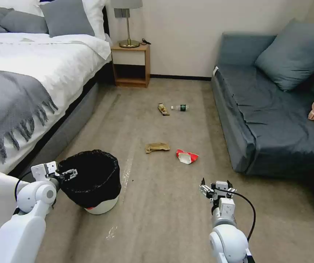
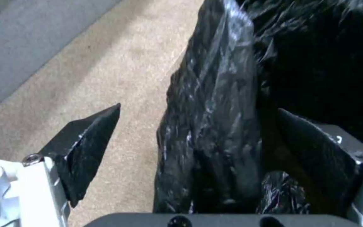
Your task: Pick up the trash bin, then pick up the garbage on the floor and place it into the trash bin.
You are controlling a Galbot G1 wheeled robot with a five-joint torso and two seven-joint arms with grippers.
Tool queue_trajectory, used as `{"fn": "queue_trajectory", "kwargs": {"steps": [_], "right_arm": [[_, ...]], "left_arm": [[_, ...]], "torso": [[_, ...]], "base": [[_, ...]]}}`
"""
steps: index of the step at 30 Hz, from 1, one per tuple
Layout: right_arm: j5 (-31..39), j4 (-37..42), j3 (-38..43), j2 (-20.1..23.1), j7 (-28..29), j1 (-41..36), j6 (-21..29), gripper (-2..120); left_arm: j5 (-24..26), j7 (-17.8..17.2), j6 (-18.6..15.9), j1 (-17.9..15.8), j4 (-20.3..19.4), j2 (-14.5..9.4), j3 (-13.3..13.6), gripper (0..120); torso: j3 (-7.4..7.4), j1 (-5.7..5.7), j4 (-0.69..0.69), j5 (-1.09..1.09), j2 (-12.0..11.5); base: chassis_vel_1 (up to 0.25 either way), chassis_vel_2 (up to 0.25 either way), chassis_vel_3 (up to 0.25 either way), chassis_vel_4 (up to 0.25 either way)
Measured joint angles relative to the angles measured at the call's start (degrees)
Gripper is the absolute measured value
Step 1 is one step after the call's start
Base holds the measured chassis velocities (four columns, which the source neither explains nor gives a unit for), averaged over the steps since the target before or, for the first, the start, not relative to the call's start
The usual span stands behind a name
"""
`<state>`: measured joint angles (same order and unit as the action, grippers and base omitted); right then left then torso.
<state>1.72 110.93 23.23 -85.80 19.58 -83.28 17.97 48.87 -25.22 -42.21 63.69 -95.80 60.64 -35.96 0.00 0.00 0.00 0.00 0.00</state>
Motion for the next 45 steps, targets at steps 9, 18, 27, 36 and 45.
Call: {"fn": "queue_trajectory", "kwargs": {"steps": [9,18,27,36,45], "right_arm": [[0.0,0.3,0.0,-0.1,0.1,-0.2,0.4,100],[0.0,0.8,-0.8,-0.5,0.4,-0.2,1.9,100],[0.8,2.5,-1.1,0.0,0.5,0.0,3.7,100],[0.8,1.7,-1.2,-0.1,0.5,0.1,3.7,100],[0.8,0.4,-1.5,-0.3,0.6,0.9,3.6,100]], "left_arm": [[2.7,-2.2,-0.1,-1.1,1.0,0.0,0.6,95],[2.5,-2.2,-0.1,-1.0,1.3,0.1,1.3,65],[0.4,-1.2,0.0,-1.0,0.5,0.3,2.0,32],[-1.0,0.1,0.1,-0.8,-0.1,0.7,2.2,4],[-5.3,1.9,0.2,0.9,-2.2,0.7,0.9,4]], "torso": [[0.0,0.0,0.0,0.0,0.0],[0.0,0.0,0.0,0.0,0.0],[0.0,0.0,0.0,0.0,0.0],[0.0,0.0,-0.01,-0.01,0.0],[0.0,0.0,0.0,-0.01,0.0]], "base": [[0.0,0.0,0.0,0.0],[0.0,0.0,0.0,0.0],[0.0,0.0,0.0,0.0],[0.0,0.0,0.0,0.0],[0.0,0.0,0.0,0.0]]}}
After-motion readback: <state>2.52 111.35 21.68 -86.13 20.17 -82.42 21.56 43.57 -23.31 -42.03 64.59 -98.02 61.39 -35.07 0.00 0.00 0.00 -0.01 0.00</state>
